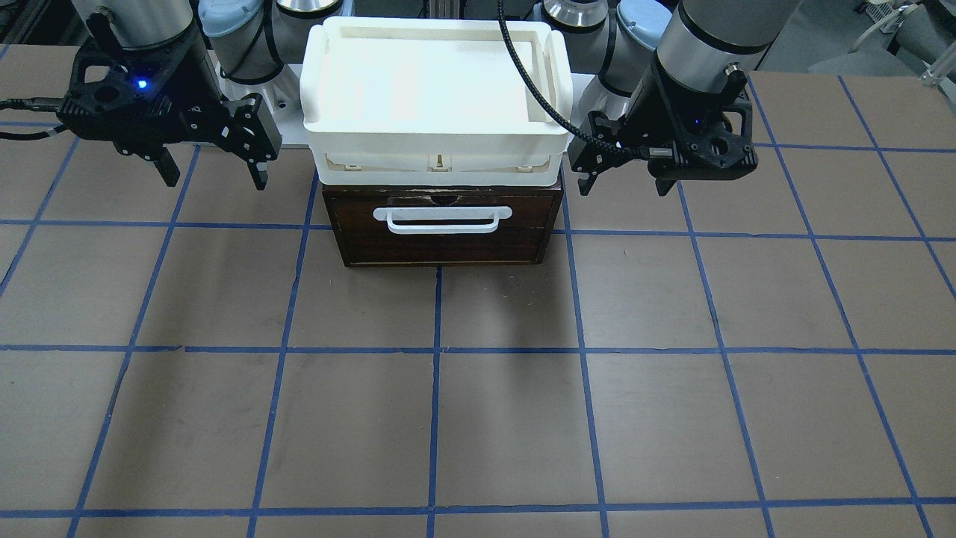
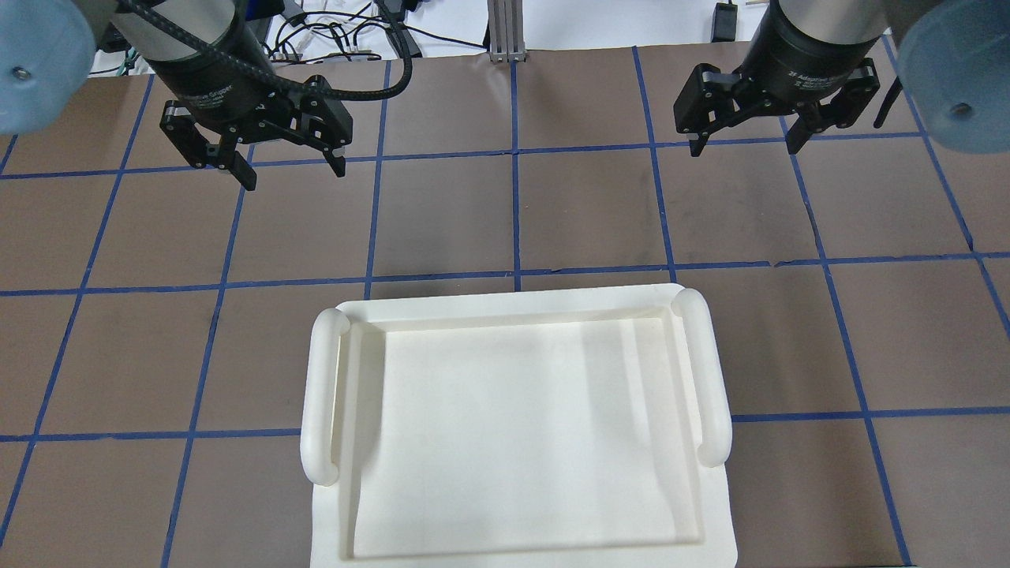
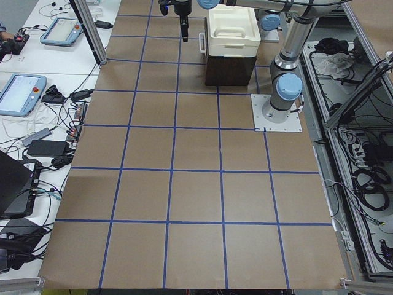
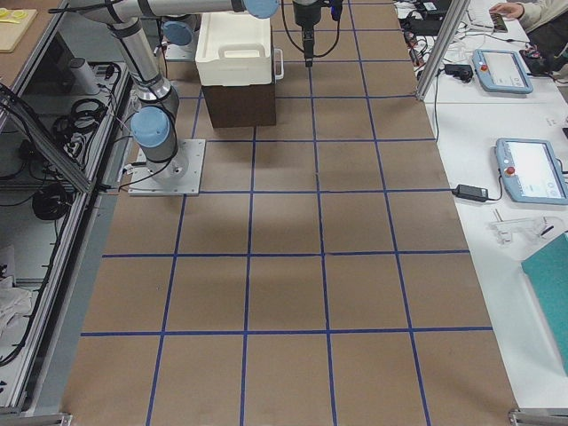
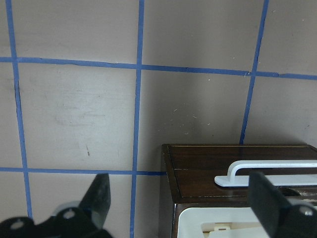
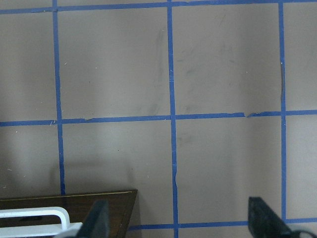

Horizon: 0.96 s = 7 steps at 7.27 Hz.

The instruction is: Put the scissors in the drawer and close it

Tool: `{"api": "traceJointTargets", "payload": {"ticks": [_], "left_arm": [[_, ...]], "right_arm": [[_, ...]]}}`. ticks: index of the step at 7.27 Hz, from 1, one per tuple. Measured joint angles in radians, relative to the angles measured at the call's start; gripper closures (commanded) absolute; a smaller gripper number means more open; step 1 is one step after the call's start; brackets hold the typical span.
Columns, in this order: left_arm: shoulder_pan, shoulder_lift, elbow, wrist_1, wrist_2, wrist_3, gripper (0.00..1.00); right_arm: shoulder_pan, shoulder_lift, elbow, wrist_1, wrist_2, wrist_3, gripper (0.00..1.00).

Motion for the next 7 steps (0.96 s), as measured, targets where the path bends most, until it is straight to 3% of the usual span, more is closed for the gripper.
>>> {"api": "traceJointTargets", "payload": {"ticks": [7], "left_arm": [[-0.001,0.011,-0.019,0.000,0.000,-0.004,0.00]], "right_arm": [[0.000,0.000,0.001,0.000,0.000,0.002,0.00]]}}
